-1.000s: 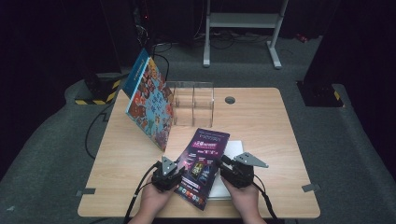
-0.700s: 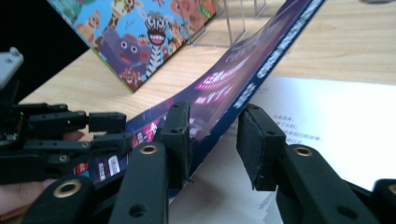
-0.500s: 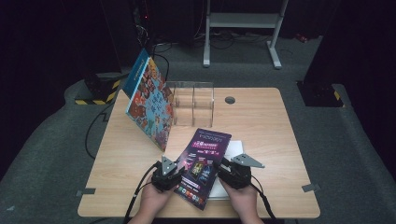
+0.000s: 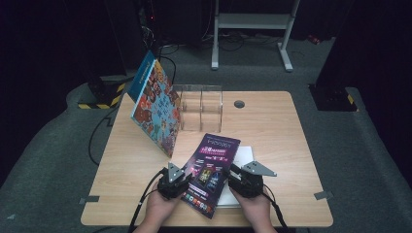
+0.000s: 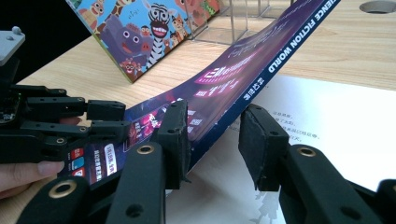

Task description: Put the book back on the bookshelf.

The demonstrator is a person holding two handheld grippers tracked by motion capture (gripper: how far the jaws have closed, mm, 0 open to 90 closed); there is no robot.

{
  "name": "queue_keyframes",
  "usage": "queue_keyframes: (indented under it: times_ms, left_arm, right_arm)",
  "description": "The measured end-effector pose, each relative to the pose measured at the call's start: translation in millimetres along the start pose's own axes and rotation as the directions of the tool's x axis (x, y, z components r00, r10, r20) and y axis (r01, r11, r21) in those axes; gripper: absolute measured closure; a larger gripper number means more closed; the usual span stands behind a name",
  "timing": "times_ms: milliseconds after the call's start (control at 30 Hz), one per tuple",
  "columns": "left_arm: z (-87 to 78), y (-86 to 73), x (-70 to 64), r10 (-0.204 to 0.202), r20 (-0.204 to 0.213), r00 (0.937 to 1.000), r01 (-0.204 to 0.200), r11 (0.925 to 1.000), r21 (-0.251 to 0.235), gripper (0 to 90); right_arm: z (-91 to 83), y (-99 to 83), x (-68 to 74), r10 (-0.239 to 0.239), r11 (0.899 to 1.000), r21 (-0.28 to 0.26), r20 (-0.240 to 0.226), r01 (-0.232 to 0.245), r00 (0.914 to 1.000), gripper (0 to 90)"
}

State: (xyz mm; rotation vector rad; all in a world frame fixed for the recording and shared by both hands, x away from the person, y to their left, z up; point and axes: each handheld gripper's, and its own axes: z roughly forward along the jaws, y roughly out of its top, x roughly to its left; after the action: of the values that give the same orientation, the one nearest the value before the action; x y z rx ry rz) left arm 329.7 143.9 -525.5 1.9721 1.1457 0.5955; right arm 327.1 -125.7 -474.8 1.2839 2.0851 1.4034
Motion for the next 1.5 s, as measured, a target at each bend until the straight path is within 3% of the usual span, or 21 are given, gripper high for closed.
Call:
queue_keyframes:
  times_ms: [300,767,867,1200,1267,1367,1500]
  left_arm:
    - [-0.7,0.0,1.1,0.000,-0.001,1.0000,0.000,1.0000,0.006,60.9]
    - [-0.7,0.0,1.7,-0.004,-0.002,1.0000,0.004,1.0000,0.006,63.1]
    - [-0.5,0.0,1.9,-0.004,-0.003,1.0000,0.004,1.0000,0.003,63.0]
    - [-1.0,-0.7,4.7,-0.018,0.008,0.9998,0.018,0.9998,-0.001,64.6]
    - [-1.0,-0.6,5.3,-0.020,0.015,0.9997,0.020,0.9998,-0.001,64.4]
    - [-0.5,-0.2,7.3,-0.025,0.038,0.9989,0.026,0.9997,-0.003,64.4]
    - [-1.6,-0.6,5.7,-0.014,0.020,0.9997,0.014,0.9998,-0.012,64.3]
  right_arm:
    - [0.3,0.4,0.9,0.067,0.998,-0.006,-0.008,-0.067,0.9977,68.0]
    - [-10.4,-0.5,7.4,0.083,0.996,-0.011,-0.063,-0.084,0.9945,72.8]
    - [-12.2,-0.6,7.8,0.106,0.994,-0.017,-0.083,-0.108,0.9909,74.6]
    - [-11.3,3.6,15.6,0.127,0.991,-0.024,-0.066,-0.128,0.9897,77.0]
    - [-13.0,5.0,20.4,0.104,0.994,-0.035,-0.061,-0.107,0.9927,77.8]
    - [-15.2,8.8,24.1,0.112,0.993,-0.033,-0.063,-0.114,0.9917,79.0]
    - [-16.3,12.4,27.4,0.115,0.992,-0.042,-0.074,-0.118,0.9907,80.2]
